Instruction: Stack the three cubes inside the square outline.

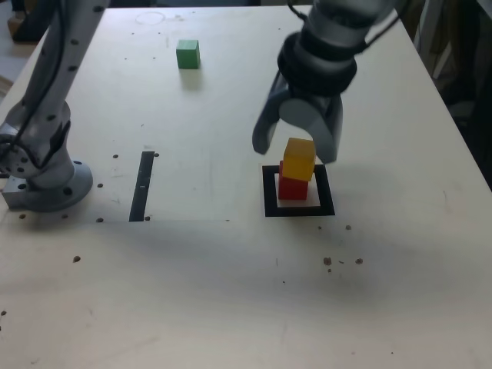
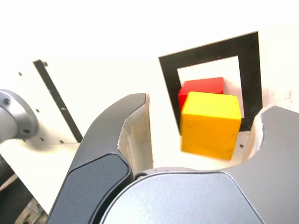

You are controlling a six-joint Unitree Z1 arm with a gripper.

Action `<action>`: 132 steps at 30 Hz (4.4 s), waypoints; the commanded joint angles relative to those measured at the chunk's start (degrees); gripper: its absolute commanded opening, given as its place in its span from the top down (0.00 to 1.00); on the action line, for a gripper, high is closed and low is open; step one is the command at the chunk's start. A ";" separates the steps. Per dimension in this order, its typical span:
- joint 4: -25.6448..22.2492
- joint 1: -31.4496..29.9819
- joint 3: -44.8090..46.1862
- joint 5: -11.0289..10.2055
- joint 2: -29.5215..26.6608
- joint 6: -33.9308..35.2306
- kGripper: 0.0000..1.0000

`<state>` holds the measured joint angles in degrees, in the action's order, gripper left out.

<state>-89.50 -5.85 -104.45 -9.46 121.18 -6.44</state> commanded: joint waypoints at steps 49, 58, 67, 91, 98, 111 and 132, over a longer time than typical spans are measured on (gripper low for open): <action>10.48 56.44 15.27 -14.01 -12.23 -42.91 0.01; 13.29 59.01 12.53 -14.01 -4.94 -43.38 0.02; 14.06 60.25 7.82 -14.01 1.62 -43.47 0.03; 12.60 62.01 0.18 -13.18 9.02 -44.63 0.29; 12.73 62.01 0.40 -12.70 9.78 -44.62 0.42; 13.62 62.01 1.11 -12.58 10.30 -44.78 0.68; 7.57 52.86 -0.22 -11.80 4.31 -42.00 0.70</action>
<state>-80.83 48.15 -104.49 -21.30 126.36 -49.21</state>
